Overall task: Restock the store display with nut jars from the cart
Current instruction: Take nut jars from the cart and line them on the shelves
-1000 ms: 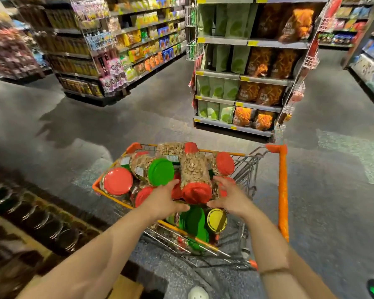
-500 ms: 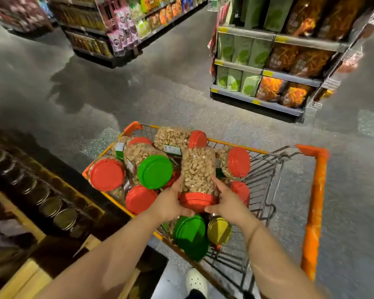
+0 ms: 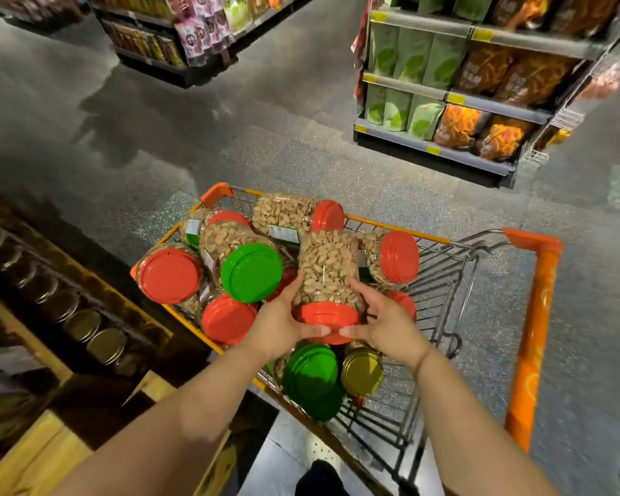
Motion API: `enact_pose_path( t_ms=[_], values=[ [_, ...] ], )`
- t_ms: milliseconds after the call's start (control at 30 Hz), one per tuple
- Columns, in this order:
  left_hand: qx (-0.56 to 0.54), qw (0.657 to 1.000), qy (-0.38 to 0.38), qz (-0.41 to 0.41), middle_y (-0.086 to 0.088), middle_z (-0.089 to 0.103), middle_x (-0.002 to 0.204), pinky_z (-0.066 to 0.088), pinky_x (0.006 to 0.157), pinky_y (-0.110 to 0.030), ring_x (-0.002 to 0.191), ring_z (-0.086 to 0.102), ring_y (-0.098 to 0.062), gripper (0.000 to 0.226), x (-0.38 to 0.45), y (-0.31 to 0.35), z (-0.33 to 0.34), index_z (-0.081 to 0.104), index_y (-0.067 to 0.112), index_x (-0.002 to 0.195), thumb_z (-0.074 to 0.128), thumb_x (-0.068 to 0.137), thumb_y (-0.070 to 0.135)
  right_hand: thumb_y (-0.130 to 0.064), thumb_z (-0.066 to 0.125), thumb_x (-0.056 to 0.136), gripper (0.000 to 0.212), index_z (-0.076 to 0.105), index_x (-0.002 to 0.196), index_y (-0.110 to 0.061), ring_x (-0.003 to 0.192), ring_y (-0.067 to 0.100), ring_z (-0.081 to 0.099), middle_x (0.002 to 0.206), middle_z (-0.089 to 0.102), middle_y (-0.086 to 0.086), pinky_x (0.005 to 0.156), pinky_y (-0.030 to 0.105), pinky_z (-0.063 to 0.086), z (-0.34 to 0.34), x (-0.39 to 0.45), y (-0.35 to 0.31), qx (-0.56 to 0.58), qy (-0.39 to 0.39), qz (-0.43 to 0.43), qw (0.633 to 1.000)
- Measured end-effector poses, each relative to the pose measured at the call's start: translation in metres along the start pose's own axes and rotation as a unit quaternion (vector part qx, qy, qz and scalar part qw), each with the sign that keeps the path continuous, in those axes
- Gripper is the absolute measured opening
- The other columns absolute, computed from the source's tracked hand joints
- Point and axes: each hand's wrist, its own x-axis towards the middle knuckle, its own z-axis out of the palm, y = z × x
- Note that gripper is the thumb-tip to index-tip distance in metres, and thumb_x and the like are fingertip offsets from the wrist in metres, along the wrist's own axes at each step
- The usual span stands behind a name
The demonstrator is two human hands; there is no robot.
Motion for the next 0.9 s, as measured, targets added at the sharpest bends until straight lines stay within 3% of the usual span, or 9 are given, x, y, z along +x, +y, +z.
enact_pose_path(
  t_ms=[167, 300, 433, 500, 600, 667, 800, 900],
  values=[
    [-0.012, 0.999, 0.044, -0.002, 0.007, 0.054, 0.132, 0.042, 0.092, -0.02, 0.119, 0.047, -0.005, 0.101, -0.022, 0.023, -0.008, 0.035, 0.021, 0.155, 0.088, 0.073, 0.044, -0.023, 0.088, 0.072, 0.089, 0.041, 0.144, -0.048, 0.143, 0.006, 0.039, 0.157, 0.04, -0.01, 0.102, 0.005, 0.038, -0.003, -0.019, -0.015, 0.052, 0.013, -0.048, 0.997],
    [-0.006, 0.995, 0.099, 0.0, -0.008, 0.057, 0.143, 0.045, 0.086, -0.024, 0.123, 0.058, -0.021, 0.093, -0.047, 0.039, -0.015, 0.041, 0.015, 0.15, 0.082, 0.077, 0.055, -0.03, 0.092, 0.067, 0.092, 0.046, 0.143, -0.054, 0.14, 0.005, 0.046, 0.155, 0.047, -0.011, 0.114, 0.043, 0.044, 0.003, -0.047, -0.031, 0.08, 0.03, -0.086, 0.993],
    [0.003, 0.987, 0.161, 0.014, -0.01, 0.061, 0.14, 0.049, 0.094, -0.032, 0.125, 0.059, -0.026, 0.09, -0.08, 0.052, -0.028, 0.048, 0.013, 0.147, 0.073, 0.079, 0.067, -0.045, 0.096, 0.057, 0.087, 0.053, 0.132, -0.061, 0.132, 0.003, 0.055, 0.143, 0.059, -0.013, 0.115, 0.042, 0.044, 0.012, -0.081, -0.06, 0.056, 0.063, -0.122, 0.989],
    [0.004, 0.983, 0.184, 0.03, -0.009, 0.062, 0.139, 0.047, 0.096, -0.033, 0.125, 0.06, -0.026, 0.089, -0.103, 0.057, -0.036, 0.051, 0.014, 0.146, 0.07, 0.079, 0.069, -0.048, 0.095, 0.055, 0.091, 0.049, 0.131, -0.065, 0.126, -0.005, 0.056, 0.14, 0.059, -0.018, 0.112, 0.031, 0.046, 0.023, -0.105, -0.074, 0.035, 0.067, -0.138, 0.988],
    [-0.013, 0.975, 0.214, 0.054, -0.01, 0.064, 0.137, 0.046, 0.098, -0.035, 0.125, 0.06, -0.027, 0.087, -0.141, 0.059, -0.051, 0.056, 0.012, 0.143, 0.069, 0.08, 0.07, -0.027, 0.092, 0.059, 0.101, 0.037, 0.14, -0.054, 0.111, -0.026, 0.051, 0.136, 0.053, -0.026, 0.089, -0.002, 0.039, 0.042, -0.14, -0.092, 0.04, 0.072, -0.173, 0.982],
    [-0.019, 0.969, 0.24, 0.063, -0.011, 0.068, 0.13, 0.047, 0.093, -0.035, 0.12, 0.063, -0.029, 0.085, -0.171, 0.056, -0.063, 0.063, 0.012, 0.135, 0.065, 0.079, 0.076, -0.02, 0.092, 0.058, 0.109, 0.031, 0.143, -0.051, 0.109, -0.033, 0.045, 0.132, 0.047, -0.034, 0.089, -0.006, 0.033, 0.059, -0.165, -0.104, 0.03, 0.057, -0.2, 0.978],
    [-0.027, 0.957, 0.275, 0.088, -0.006, 0.077, 0.1, 0.047, 0.077, -0.035, 0.097, 0.069, -0.027, 0.088, -0.238, 0.045, -0.081, 0.076, 0.02, 0.112, 0.051, 0.067, 0.091, -0.028, 0.096, 0.056, 0.111, 0.032, 0.141, -0.06, 0.121, -0.028, 0.042, 0.134, 0.044, -0.04, 0.115, 0.018, 0.032, 0.098, -0.213, -0.124, 0.02, 0.068, -0.233, 0.97],
    [-0.04, 0.95, 0.291, 0.109, 0.006, 0.075, 0.088, 0.049, 0.077, -0.033, 0.09, 0.069, -0.019, 0.058, -0.295, 0.035, -0.093, 0.077, 0.026, 0.105, 0.063, 0.08, 0.076, -0.046, 0.098, 0.047, 0.11, 0.038, 0.138, -0.066, 0.137, -0.005, 0.046, 0.15, 0.049, -0.02, 0.121, 0.038, 0.034, 0.132, -0.254, -0.14, 0.009, 0.101, -0.27, 0.958]
  ],
)
